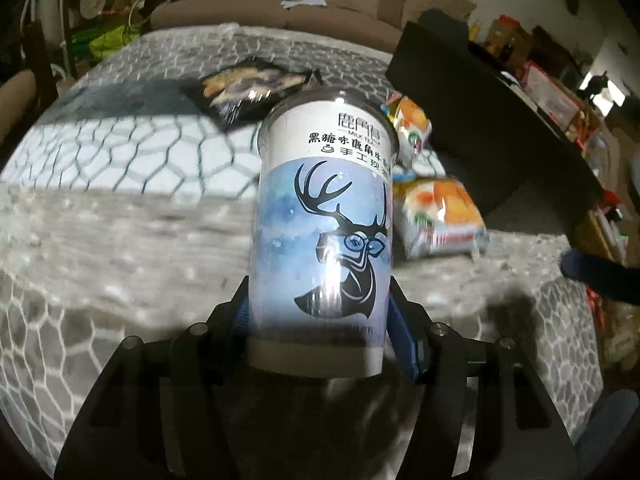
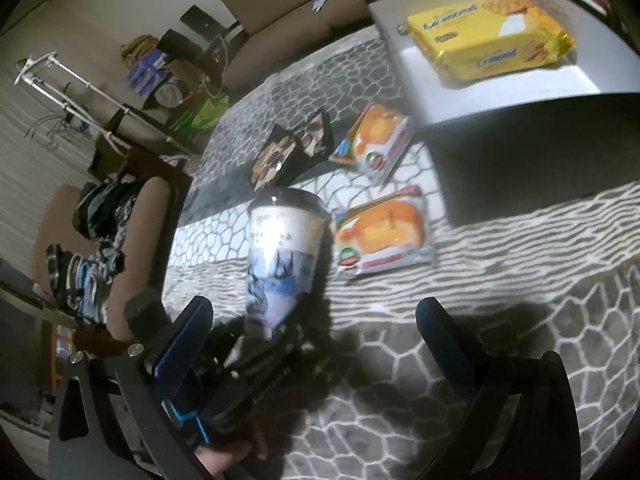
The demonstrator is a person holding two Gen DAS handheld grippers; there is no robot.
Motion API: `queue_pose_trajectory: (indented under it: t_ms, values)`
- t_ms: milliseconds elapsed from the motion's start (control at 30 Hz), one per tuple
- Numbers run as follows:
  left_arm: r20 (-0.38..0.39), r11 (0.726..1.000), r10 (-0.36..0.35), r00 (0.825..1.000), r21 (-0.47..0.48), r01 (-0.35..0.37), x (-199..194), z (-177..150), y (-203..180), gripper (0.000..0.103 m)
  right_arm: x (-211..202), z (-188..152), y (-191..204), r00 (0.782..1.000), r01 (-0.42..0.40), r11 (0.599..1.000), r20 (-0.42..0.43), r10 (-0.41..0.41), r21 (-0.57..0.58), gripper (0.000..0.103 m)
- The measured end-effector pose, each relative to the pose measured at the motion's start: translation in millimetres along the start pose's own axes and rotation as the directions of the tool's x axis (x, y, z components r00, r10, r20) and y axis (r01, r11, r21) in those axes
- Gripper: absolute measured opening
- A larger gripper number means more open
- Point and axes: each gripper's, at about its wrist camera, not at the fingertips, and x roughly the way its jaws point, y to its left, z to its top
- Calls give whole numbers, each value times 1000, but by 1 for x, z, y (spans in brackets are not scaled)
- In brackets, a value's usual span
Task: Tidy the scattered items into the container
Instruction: 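Close the left gripper around the cup and lift it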
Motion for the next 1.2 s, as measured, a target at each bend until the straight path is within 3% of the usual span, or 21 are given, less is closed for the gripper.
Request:
queue_pose_trajectory:
  t_ms: [400, 633, 867, 967, 1000, 1033, 1200]
  values:
    - [-14, 997, -72, 997, 4, 73, -36, -37, 37, 58, 75, 2, 20, 980, -109, 986, -155, 128, 126, 103]
    - [-14, 995, -104, 994, -6, 104, -34, -36, 45, 58, 117, 6, 25, 955, -112, 970, -245, 165, 217, 103]
    - [-12, 991, -131, 991, -11, 131, -34, -36, 48, 58, 143, 8, 35, 951, -81, 977, -278, 135, 197, 103]
    - [-13, 992, -129, 992, -5, 129, -34, -35, 46, 58, 144, 6, 32, 954, -89, 978, -267, 139, 191, 94]
    - [-14, 992, -128, 992, -4, 128, -34, -35, 46, 58, 144, 7, 31, 954, -101, 977, -261, 150, 190, 84]
    - [-13, 992, -128, 992, -3, 128, -34, -35, 46, 58, 145, 7, 31, 950, -119, 974, -263, 168, 191, 80]
    - [-14, 992, -130, 991, 9, 130, -35, -35, 45, 58, 139, 7, 36, 949, -131, 982, -269, 164, 138, 76]
